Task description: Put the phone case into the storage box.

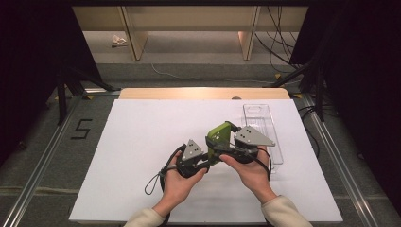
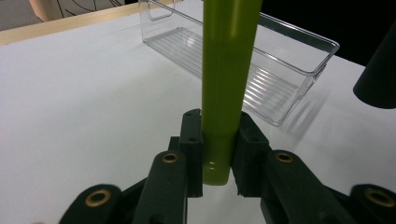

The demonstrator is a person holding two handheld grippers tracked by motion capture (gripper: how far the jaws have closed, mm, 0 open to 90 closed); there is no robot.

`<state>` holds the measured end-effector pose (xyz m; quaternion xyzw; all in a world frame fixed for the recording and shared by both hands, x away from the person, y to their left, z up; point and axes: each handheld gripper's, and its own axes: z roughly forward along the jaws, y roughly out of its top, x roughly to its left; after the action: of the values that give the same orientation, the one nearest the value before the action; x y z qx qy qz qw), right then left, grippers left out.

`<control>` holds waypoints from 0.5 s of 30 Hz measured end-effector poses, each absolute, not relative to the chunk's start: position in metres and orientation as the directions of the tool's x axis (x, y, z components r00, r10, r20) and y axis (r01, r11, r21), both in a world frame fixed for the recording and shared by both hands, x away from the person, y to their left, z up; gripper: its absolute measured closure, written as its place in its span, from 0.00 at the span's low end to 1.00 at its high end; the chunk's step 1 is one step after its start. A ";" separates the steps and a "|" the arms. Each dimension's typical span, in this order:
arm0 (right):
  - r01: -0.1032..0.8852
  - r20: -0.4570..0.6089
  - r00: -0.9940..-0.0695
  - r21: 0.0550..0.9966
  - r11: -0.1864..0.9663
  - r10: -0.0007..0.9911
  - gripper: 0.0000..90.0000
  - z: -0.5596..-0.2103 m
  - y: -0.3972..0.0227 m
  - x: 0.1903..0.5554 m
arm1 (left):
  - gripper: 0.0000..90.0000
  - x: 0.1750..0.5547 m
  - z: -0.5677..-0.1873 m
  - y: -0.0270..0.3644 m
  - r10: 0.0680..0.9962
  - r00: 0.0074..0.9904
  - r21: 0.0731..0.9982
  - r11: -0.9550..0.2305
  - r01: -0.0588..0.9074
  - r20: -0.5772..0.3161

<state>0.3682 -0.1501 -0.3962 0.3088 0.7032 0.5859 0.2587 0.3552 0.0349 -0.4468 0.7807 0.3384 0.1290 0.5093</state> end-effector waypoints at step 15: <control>0.114 0.004 -0.655 0.989 0.093 0.755 0.18 -0.384 -0.166 0.374 | 0.18 0.359 -0.439 0.051 0.671 0.737 0.887 -0.293 0.356 -0.075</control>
<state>0.3740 -0.1656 -0.3838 0.3157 0.6882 0.5950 0.2697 0.3589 0.0508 -0.4394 0.7883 0.3260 0.1584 0.4972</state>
